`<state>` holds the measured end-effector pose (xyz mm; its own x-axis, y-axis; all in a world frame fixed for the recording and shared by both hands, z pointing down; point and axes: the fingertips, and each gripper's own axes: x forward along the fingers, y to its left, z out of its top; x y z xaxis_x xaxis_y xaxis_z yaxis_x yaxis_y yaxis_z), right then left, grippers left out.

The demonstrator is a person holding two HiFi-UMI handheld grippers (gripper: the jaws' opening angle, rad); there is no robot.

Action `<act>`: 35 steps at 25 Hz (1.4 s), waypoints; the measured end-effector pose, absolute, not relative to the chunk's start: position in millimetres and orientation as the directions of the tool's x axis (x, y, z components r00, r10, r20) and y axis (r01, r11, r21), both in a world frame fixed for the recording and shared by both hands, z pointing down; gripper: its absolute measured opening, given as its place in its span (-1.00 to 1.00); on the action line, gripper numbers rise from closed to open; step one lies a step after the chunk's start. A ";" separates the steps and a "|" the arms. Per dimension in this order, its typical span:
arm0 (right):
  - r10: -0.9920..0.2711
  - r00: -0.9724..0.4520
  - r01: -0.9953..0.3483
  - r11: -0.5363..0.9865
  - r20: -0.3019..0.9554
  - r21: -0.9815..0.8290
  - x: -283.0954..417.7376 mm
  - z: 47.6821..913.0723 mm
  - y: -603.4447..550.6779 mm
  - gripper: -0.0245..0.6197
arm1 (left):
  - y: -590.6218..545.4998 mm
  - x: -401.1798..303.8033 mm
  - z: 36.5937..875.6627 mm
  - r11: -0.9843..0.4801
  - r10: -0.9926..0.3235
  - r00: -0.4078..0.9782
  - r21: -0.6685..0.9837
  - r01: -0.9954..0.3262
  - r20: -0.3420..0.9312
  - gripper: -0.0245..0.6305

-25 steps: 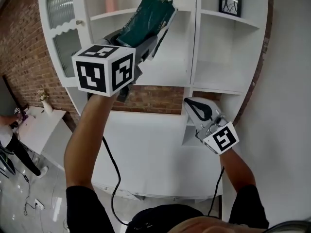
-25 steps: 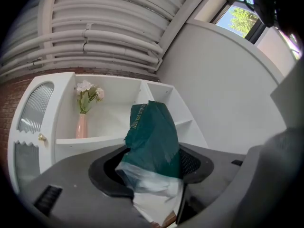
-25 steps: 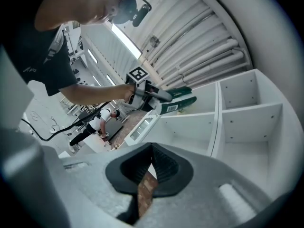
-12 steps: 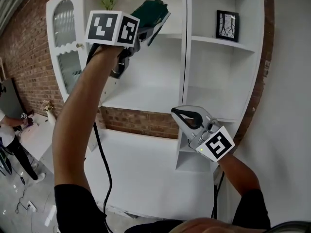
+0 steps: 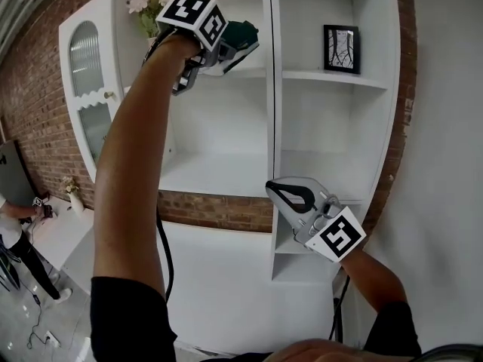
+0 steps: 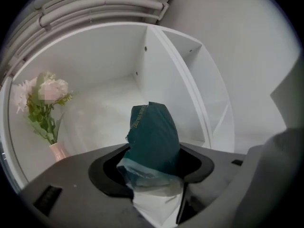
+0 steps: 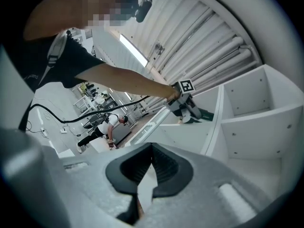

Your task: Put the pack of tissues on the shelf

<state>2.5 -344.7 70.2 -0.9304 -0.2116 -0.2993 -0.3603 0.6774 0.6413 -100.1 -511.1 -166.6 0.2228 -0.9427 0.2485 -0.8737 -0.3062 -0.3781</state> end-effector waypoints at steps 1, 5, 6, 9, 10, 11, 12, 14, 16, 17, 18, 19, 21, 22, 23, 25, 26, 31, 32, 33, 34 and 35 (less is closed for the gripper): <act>-0.215 -0.929 -0.365 0.676 -0.302 0.640 5.4 68.6 -346.1 -0.92 | -514.8 -99.1 -166.0 -0.318 -0.937 0.225 -0.384 -0.867 0.268 -0.11; -0.229 -0.922 -0.382 0.666 -0.312 0.640 15.2 65.3 -351.1 -0.92 | -526.8 -101.3 -171.8 -0.309 -0.939 0.218 -0.380 -0.872 0.265 -0.06; -0.230 -0.922 -0.383 0.665 -0.312 0.642 16.5 65.9 -351.7 -0.92 | -529.8 -103.1 -172.6 -0.300 -0.943 0.215 -0.375 -0.877 0.253 -0.02; -0.235 -0.921 -0.385 0.662 -0.309 0.643 18.6 68.1 -353.4 -0.92 | -537.3 -107.6 -176.4 -0.274 -0.956 0.213 -0.353 -0.894 0.203 0.19; -0.240 -0.920 -0.388 0.663 -0.309 0.640 19.1 68.9 -354.6 -0.92 | -538.3 -108.0 -178.3 -0.270 -0.959 0.217 -0.347 -0.898 0.183 0.23; -0.244 -0.919 -0.391 0.665 -0.310 0.637 19.7 69.7 -356.0 -0.92 | -538.2 -108.0 -180.3 -0.267 -0.961 0.223 -0.343 -0.900 0.162 0.27; -0.247 -0.917 -0.395 0.666 -0.312 0.633 20.1 70.3 -357.4 -0.92 | -537.4 -107.5 -182.5 -0.265 -0.963 0.230 -0.344 -0.901 0.139 0.32; -0.251 -0.916 -0.399 0.666 -0.314 0.630 19.8 70.8 -360.0 -0.92 | -534.2 -105.4 -189.4 -0.258 -0.966 0.247 -0.349 -0.901 0.077 0.40; -0.259 -0.915 -0.402 0.666 -0.311 0.628 18.0 71.5 -362.4 -0.92 | -527.2 -103.1 -200.4 -0.237 -0.965 0.260 -0.363 -0.901 -0.016 0.45; -0.263 -0.914 -0.404 0.667 -0.309 0.626 16.7 71.9 -363.4 -0.92 | -521.9 -102.6 -206.2 -0.218 -0.963 0.262 -0.373 -0.902 -0.070 0.45; -0.267 -0.913 -0.406 0.670 -0.309 0.622 15.6 72.3 -364.2 -0.92 | -515.3 -102.3 -211.3 -0.198 -0.957 0.262 -0.383 -0.902 -0.124 0.45; -0.270 -0.912 -0.409 0.672 -0.310 0.617 14.6 72.3 -364.7 -0.92 | -507.6 -101.7 -215.3 -0.180 -0.948 0.265 -0.387 -0.904 -0.178 0.45; -0.274 -0.908 -0.416 0.677 -0.317 0.607 13.2 71.8 -364.9 -0.92 | -490.5 -99.1 -218.9 -0.163 -0.920 0.278 -0.376 -0.912 -0.274 0.45; -0.274 -0.906 -0.420 0.679 -0.322 0.603 12.4 71.4 -364.7 -0.92 | -482.0 -97.3 -217.9 -0.162 -0.907 0.284 -0.365 -0.917 -0.312 0.45; -0.274 -0.904 -0.423 0.681 -0.328 0.598 11.3 71.0 -364.3 -0.92 | -474.0 -95.7 -215.3 -0.161 -0.894 0.288 -0.355 -0.921 -0.343 0.45; -0.274 -0.900 -0.431 0.680 -0.339 0.594 8.5 70.0 -363.4 -0.92 | -458.3 -92.6 -206.6 -0.155 -0.872 0.294 -0.348 -0.925 -0.392 0.45; -0.271 -0.898 -0.435 0.671 -0.348 0.601 7.4 68.9 -363.0 -0.92 | -450.1 -91.2 -201.3 -0.152 -0.860 0.298 -0.350 -0.924 -0.413 0.44; -0.260 -0.882 -0.461 0.650 -0.393 0.604 1.7 60.0 -356.6 -0.92 | -411.5 -88.3 -165.2 -0.127 -0.808 0.302 -0.351 -0.928 -0.506 0.21; -0.262 -0.876 -0.470 0.653 -0.404 0.594 1.1 57.5 -354.9 -0.92 | -404.9 -87.6 -155.5 -0.124 -0.799 0.301 -0.349 -0.929 -0.520 0.13; -0.267 -0.869 -0.481 0.654 -0.417 0.584 0.9 54.8 -353.6 -0.92 | -398.6 -86.6 -145.4 -0.124 -0.789 0.303 -0.344 -0.931 -0.534 0.06; -0.273 -0.861 -0.493 0.656 -0.429 0.572 0.9 52.2 -352.8 -0.92 | -392.7 -85.4 -134.9 -0.129 -0.780 0.307 -0.339 -0.932 -0.546 0.00; -0.280 -0.852 -0.505 0.657 -0.442 0.559 0.9 49.5 -352.5 -0.92 | -387.6 -84.2 -124.2 -0.138 -0.771 0.312 -0.333 -0.933 -0.555 -0.08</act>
